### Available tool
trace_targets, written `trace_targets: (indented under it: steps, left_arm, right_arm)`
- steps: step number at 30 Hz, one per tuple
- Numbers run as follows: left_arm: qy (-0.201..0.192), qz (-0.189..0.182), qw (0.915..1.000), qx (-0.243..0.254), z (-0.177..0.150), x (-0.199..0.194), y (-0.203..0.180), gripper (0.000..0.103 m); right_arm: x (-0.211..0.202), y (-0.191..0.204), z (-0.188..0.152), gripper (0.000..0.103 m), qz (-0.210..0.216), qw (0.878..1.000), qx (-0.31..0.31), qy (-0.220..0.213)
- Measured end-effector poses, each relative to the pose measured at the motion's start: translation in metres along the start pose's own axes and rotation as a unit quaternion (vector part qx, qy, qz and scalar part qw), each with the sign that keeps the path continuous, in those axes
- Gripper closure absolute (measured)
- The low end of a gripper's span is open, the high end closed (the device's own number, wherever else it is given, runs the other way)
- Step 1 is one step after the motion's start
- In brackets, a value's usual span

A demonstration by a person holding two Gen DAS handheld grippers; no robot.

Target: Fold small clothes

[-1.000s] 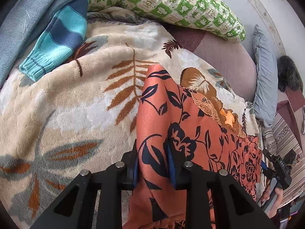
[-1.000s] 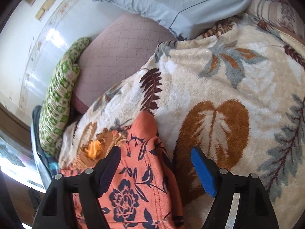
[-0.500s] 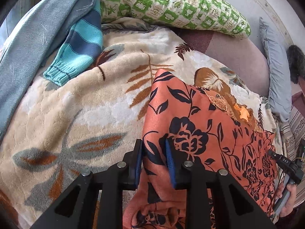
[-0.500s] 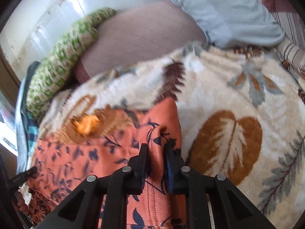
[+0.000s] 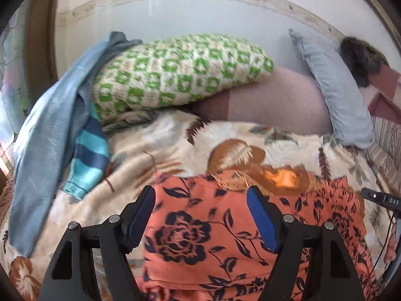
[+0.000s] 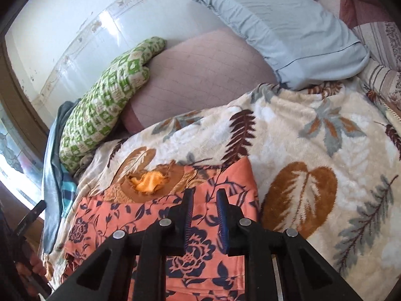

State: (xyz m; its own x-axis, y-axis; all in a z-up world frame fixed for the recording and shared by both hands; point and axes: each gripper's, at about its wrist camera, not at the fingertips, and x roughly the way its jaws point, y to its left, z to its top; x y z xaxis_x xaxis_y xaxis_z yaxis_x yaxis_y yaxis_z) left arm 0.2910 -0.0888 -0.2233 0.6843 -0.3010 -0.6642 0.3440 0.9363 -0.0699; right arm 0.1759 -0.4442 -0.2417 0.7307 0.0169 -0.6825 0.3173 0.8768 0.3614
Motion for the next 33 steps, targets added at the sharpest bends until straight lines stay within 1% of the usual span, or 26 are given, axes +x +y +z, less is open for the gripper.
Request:
trace_targets:
  steps: [2,4,5,6,7,8,9,10,11,13,14,15,17,19,20,21,22,23,24,25,26,27,29,30,33]
  left_arm:
    - [0.070,0.012,0.9974,0.010,-0.010,0.036,-0.019,0.027]
    - [0.139,0.014,0.9902,0.003,-0.024,0.066,-0.026,0.027]
    - [0.161,0.028,0.9865,0.012,-0.030,0.080,-0.026,0.027]
    - [0.151,0.033,0.9876,0.028,-0.034,0.083,-0.028,0.025]
    - [0.139,0.041,0.9886,0.040,-0.035,0.082,-0.032,0.024]
    - [0.144,0.050,0.9872,0.048,-0.038,0.081,-0.035,0.024]
    - [0.148,0.056,0.9861,0.052,-0.038,0.080,-0.036,0.024]
    - [0.155,0.059,0.9849,0.049,-0.036,0.081,-0.036,0.024]
    - [0.164,0.060,0.9837,0.040,-0.034,0.080,-0.035,0.024]
    - [0.168,0.079,0.9821,0.033,-0.029,0.071,-0.036,0.024]
    - [0.157,0.092,0.9826,0.036,-0.026,0.059,-0.038,0.024]
    - [0.137,0.094,0.9853,0.040,-0.021,0.043,-0.043,0.024]
    - [0.082,0.088,0.9912,0.055,-0.013,0.005,-0.057,0.024]
    - [0.031,0.083,0.9934,0.073,-0.007,-0.035,-0.070,0.024]
    - [0.013,0.076,0.9940,0.078,-0.005,-0.053,-0.077,0.023]
    - [-0.004,0.068,0.9945,0.080,-0.003,-0.071,-0.083,0.023]
    - [-0.021,0.059,0.9949,0.079,-0.002,-0.089,-0.089,0.021]
    - [-0.040,0.049,0.9949,0.079,-0.001,-0.109,-0.095,0.020]
    - [-0.060,0.038,0.9943,0.079,-0.001,-0.127,-0.100,0.016]
    - [-0.079,0.027,0.9933,0.080,-0.002,-0.147,-0.102,0.011]
    - [-0.095,0.016,0.9923,0.077,-0.004,-0.165,-0.103,0.010]
    - [-0.111,0.004,0.9911,0.074,-0.005,-0.183,-0.103,0.009]
    - [-0.142,-0.010,0.9874,0.070,-0.009,-0.215,-0.101,0.006]
    - [-0.153,-0.013,0.9861,0.065,-0.010,-0.229,-0.100,0.001]
    - [-0.159,-0.044,0.9850,0.050,-0.014,-0.265,-0.090,0.000]
  right_arm:
    - [0.019,-0.001,-0.012,0.082,-0.001,0.999,-0.010,0.038]
    - [0.040,-0.008,-0.025,0.081,-0.008,0.996,-0.008,0.085]
    - [0.051,-0.014,-0.031,0.081,-0.011,0.994,-0.005,0.110]
    - [0.058,-0.021,-0.037,0.081,0.000,0.993,-0.001,0.120]
    - [0.057,-0.025,-0.039,0.081,0.015,0.994,-0.001,0.111]
    - [0.054,-0.027,-0.038,0.081,0.023,0.993,-0.001,0.115]
    - [0.050,-0.029,-0.037,0.081,0.026,0.992,0.004,0.127]
    - [0.043,-0.030,-0.036,0.081,0.028,0.991,0.010,0.133]
    - [0.029,-0.032,-0.035,0.081,0.029,0.992,0.016,0.122]
    - [-0.009,-0.034,-0.038,0.081,0.038,0.996,0.020,0.074]
    - [-0.032,-0.036,-0.040,0.081,0.046,0.997,0.021,0.054]
    - [-0.056,-0.036,-0.041,0.081,0.050,0.998,0.018,0.031]
    - [-0.110,-0.034,-0.044,0.081,0.035,0.999,-0.005,-0.033]
    - [-0.168,-0.035,-0.058,0.081,0.032,0.995,-0.012,-0.097]
    - [-0.194,-0.037,-0.067,0.078,0.032,0.992,-0.014,-0.121]
    - [-0.217,-0.037,-0.074,0.063,0.020,0.990,-0.019,-0.140]
    - [-0.239,-0.036,-0.082,0.031,0.001,0.988,-0.025,-0.155]
    - [-0.260,-0.035,-0.088,0.021,-0.018,0.984,-0.035,-0.174]
    - [-0.282,-0.033,-0.090,0.018,-0.031,0.980,-0.047,-0.192]
    - [-0.301,-0.031,-0.093,0.018,-0.040,0.977,-0.051,-0.204]
    - [-0.320,-0.030,-0.094,0.018,-0.045,0.975,-0.044,-0.211]
    - [-0.337,-0.029,-0.094,0.018,-0.041,0.975,-0.035,-0.218]
    - [-0.372,-0.025,-0.096,0.018,-0.032,0.969,-0.027,-0.245]
    - [-0.386,-0.021,-0.096,0.018,-0.031,0.965,-0.029,-0.258]
    - [-0.419,-0.005,-0.094,0.018,-0.026,0.958,-0.036,-0.282]
